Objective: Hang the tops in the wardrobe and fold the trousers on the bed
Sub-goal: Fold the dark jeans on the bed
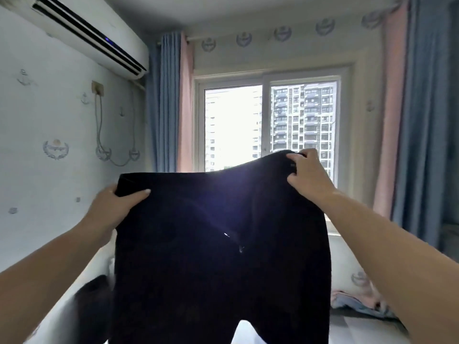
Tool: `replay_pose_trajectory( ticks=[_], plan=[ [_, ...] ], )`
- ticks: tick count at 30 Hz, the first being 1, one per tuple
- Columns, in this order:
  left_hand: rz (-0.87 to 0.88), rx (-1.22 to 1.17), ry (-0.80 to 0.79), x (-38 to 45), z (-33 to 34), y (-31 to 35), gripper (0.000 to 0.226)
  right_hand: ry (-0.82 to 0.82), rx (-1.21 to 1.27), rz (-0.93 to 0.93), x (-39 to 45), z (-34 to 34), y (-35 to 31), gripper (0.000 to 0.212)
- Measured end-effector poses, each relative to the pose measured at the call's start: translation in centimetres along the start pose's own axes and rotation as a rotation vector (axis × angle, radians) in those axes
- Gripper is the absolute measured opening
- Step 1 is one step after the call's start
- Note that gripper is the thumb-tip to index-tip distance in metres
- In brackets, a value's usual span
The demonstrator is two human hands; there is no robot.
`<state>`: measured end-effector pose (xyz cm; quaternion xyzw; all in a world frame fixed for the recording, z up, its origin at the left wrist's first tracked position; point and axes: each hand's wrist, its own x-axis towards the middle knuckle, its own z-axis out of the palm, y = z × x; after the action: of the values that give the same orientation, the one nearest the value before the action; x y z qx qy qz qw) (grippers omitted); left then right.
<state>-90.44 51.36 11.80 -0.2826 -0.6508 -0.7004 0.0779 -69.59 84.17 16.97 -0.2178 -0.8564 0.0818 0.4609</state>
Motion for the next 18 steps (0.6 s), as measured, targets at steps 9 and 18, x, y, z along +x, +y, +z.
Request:
replay_pose_trajectory(
  ticks=[9, 18],
  plan=[
    [0.155, 0.221, -0.236, -3.4, 10.3, -1.6, 0.017, 0.184, -0.256, 0.054, 0.0, -8.6, 5.0, 0.028],
    [0.072, 0.237, -0.441, -7.1, 12.0, -11.3, 0.036, 0.122, -0.308, 0.049, 2.5, -3.9, 6.2, 0.011]
  ],
)
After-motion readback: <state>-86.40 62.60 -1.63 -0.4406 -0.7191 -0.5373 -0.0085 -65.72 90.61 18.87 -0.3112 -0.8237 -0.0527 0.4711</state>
